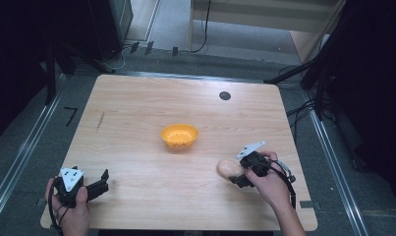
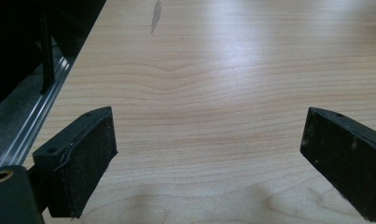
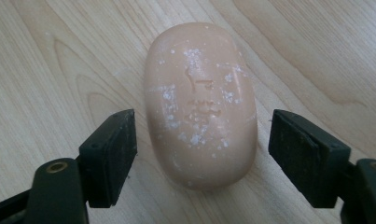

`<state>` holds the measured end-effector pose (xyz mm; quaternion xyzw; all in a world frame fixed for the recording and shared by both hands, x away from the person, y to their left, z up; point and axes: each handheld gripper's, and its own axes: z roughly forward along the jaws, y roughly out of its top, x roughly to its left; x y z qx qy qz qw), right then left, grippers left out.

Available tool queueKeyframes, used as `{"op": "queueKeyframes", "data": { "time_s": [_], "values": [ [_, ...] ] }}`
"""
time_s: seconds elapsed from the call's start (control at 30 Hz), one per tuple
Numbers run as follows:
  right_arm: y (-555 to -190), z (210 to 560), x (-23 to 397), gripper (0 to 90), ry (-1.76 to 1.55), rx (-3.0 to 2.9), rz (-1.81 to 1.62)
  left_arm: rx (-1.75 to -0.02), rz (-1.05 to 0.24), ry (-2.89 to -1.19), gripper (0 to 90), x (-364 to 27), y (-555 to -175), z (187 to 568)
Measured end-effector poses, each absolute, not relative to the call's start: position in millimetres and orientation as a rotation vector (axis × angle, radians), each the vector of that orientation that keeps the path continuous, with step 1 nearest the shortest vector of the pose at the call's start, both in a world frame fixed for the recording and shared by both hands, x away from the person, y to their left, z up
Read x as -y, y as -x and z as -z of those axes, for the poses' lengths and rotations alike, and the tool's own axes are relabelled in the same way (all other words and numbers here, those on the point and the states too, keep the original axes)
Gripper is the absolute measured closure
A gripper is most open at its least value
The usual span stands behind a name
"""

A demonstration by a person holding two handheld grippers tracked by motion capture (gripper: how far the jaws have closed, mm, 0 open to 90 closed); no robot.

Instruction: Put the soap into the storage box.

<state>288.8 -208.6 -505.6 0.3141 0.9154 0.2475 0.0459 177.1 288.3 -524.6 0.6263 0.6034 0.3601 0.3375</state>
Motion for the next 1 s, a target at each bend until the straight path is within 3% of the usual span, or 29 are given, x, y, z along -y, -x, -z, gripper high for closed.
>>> {"op": "queueKeyframes", "data": {
  "time_s": [1.0],
  "values": [
    [-297, 505, 191, 33.0, -0.830, -2.820, -0.700, -1.566, -0.937, -1.641, 3.9, -287, -177, 525]
  ]
}}
